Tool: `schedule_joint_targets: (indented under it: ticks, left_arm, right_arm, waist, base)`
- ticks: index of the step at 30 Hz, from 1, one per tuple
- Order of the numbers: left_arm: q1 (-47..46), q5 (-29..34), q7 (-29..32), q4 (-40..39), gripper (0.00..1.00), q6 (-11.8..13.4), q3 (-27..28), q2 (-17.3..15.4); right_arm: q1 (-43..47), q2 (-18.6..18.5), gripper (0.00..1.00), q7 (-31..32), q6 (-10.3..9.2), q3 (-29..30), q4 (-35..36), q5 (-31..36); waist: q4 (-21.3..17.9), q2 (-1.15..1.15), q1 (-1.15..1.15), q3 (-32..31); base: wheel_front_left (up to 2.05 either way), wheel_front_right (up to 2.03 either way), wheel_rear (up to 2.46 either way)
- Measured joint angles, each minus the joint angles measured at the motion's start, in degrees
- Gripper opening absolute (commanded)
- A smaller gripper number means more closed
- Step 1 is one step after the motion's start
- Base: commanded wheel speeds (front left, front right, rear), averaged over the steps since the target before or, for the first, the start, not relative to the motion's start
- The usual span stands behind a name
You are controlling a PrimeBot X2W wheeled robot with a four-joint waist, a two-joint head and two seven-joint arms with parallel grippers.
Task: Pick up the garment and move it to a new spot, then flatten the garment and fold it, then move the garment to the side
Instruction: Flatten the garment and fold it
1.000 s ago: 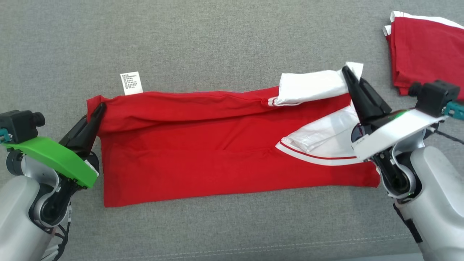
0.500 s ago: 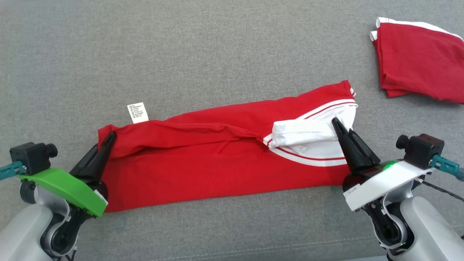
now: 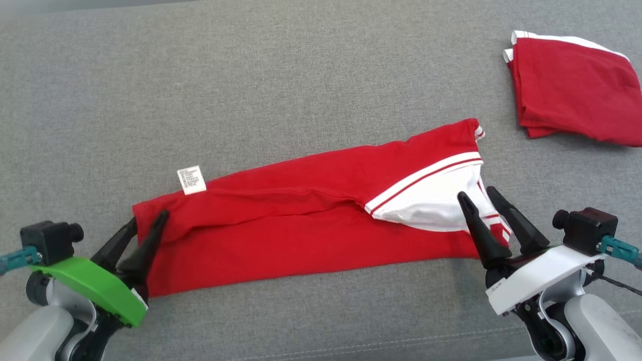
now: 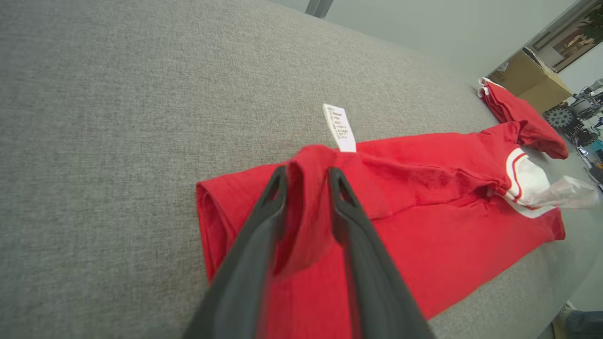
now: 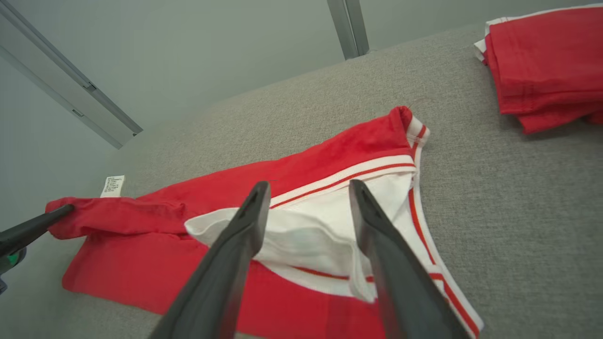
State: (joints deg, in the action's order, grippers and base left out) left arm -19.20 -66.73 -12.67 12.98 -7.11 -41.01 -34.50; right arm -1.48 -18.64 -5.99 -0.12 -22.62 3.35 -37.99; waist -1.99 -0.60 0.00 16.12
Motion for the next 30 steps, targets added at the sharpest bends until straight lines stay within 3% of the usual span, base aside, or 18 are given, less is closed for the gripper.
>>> schedule_joint_targets:
  ticks: [5, 14, 20, 30]
  left_arm:
    - [1.8, 3.65, -0.08, 1.33, 1.0, 0.0, -2.15, -2.25]
    - [5.64, 4.58, -1.49, 5.58, 1.0, 0.13, 2.69, -6.93]
    - [5.59, 7.08, -1.59, 4.56, 1.0, 3.46, 7.49, -5.88]
    - [3.91, 16.0, -1.76, -3.24, 1.0, 9.07, 17.08, 0.81]
  right_arm:
    - [1.8, -0.45, 1.0, 0.53, -0.47, -0.02, 0.02, 0.05]
    - [2.25, -0.66, 1.0, 0.48, -2.38, 3.77, 0.2, -1.57]
    - [1.21, -1.59, 1.0, 2.77, -3.48, 6.35, -4.13, -3.76]
    - [-4.16, -2.98, 1.0, 7.86, -3.6, 6.95, -11.74, -4.92]
  waist:
    - [0.05, 0.0, 0.0, -0.26]
    - [-1.14, 0.0, 0.0, -0.68]
    - [-0.26, 0.0, 0.0, -0.55]
    - [3.88, 0.0, 0.0, -0.19]
  base:
    - [0.0, 0.0, 0.0]
    - [0.0, 0.0, 0.0]
    - [0.0, 0.0, 0.0]
    - [0.0, 0.0, 0.0]
